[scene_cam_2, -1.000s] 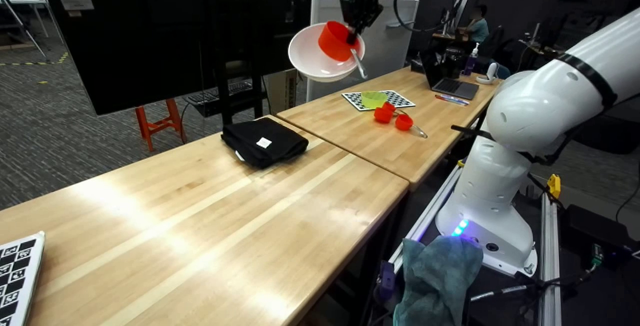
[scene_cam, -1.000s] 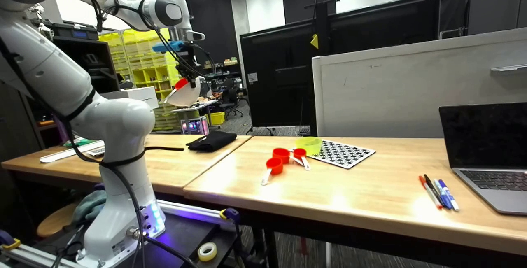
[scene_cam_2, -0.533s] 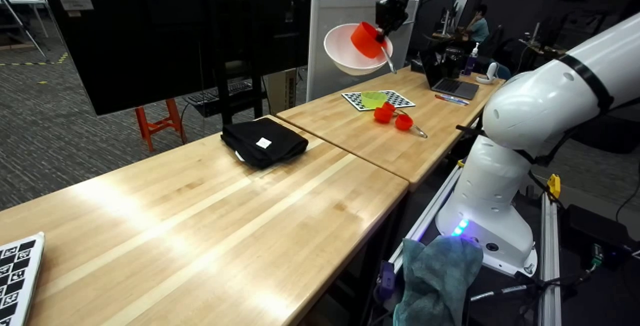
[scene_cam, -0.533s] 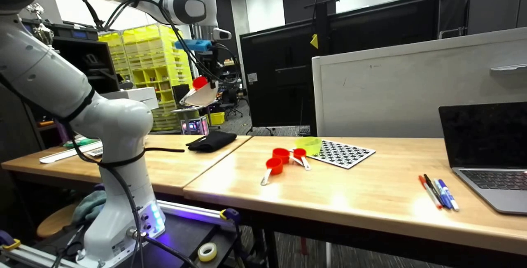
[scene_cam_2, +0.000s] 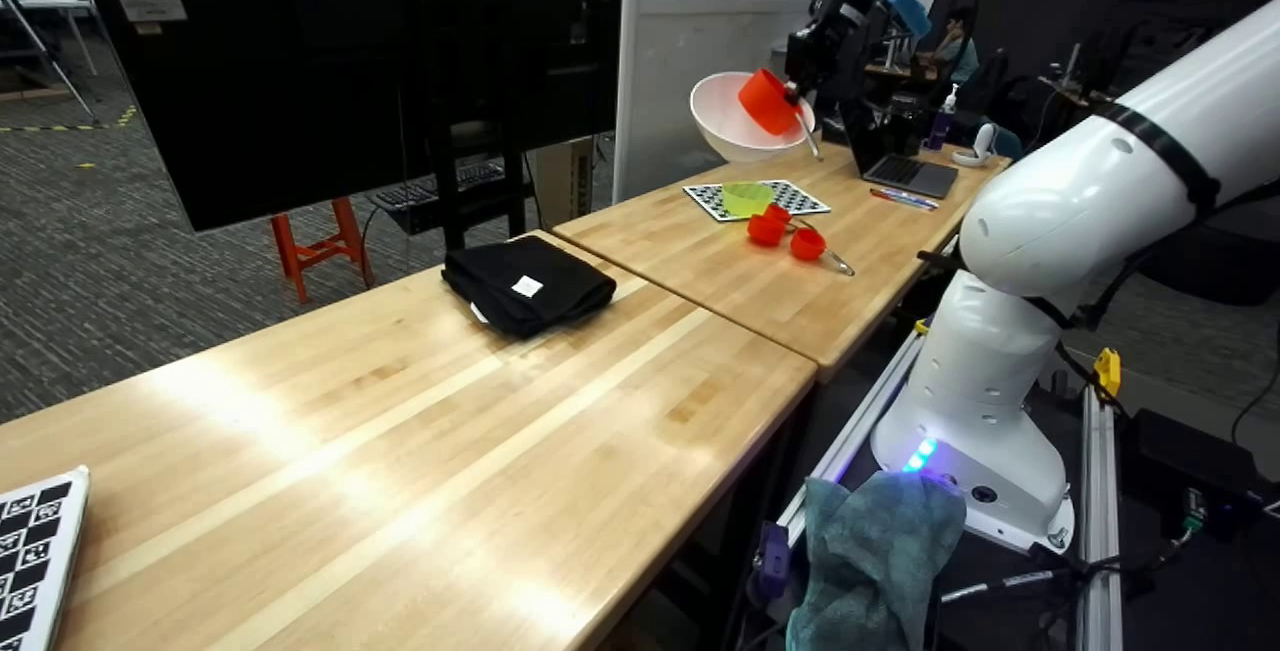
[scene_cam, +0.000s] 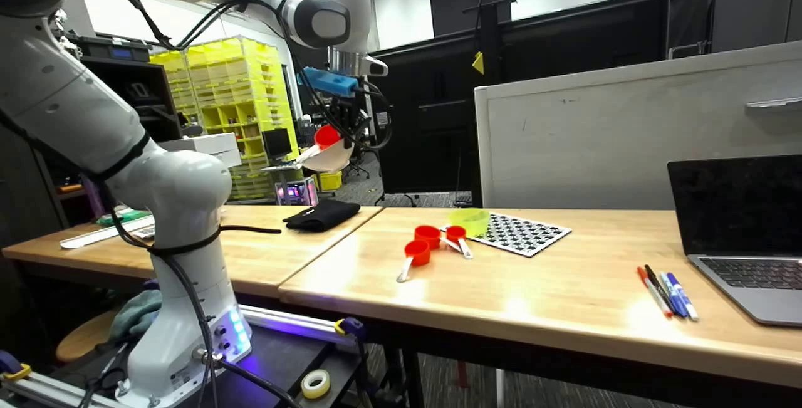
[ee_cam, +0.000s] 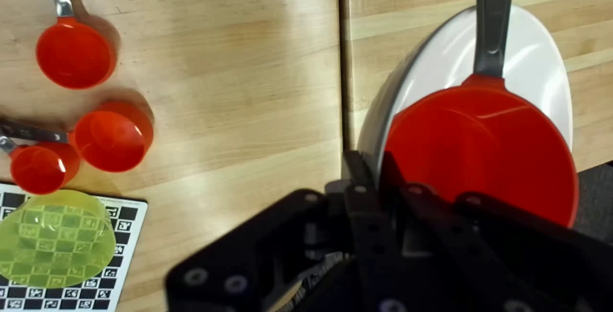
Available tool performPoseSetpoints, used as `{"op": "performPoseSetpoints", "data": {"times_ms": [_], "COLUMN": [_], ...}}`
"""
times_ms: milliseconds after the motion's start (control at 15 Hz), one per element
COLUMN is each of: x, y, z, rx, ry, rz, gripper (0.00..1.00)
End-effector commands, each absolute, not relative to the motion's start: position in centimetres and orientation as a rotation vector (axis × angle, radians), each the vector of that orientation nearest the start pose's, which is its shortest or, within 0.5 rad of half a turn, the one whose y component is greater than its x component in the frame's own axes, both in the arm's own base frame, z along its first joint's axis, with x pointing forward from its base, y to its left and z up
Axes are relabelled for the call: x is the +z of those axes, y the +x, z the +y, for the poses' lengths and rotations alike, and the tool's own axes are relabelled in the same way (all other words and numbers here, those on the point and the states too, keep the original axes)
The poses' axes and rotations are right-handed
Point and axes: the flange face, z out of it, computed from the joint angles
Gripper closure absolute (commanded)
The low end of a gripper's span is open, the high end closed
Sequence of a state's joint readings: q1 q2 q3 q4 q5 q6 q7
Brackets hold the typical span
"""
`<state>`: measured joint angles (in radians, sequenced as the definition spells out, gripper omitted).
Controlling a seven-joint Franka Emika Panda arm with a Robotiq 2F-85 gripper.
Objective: Move the bowl
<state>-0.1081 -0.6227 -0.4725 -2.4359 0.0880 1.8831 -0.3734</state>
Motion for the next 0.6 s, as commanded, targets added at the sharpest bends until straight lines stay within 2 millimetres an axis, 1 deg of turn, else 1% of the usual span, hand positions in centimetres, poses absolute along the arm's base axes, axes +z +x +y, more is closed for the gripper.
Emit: {"op": "performPoseSetpoints", "data": {"times_ms": [0,200,533], "x": [47.9,45.4,41.5], "y": [32.6,33.3,34.5], "z": [-25.1,-27.2,-29.8], "rx": [-0.201,-0.172,-0.157], "ry": [-2.762,-2.727,-2.677], "rz": [0.214,0.199,0.174], "gripper": [0.98,0.98,0.98]}}
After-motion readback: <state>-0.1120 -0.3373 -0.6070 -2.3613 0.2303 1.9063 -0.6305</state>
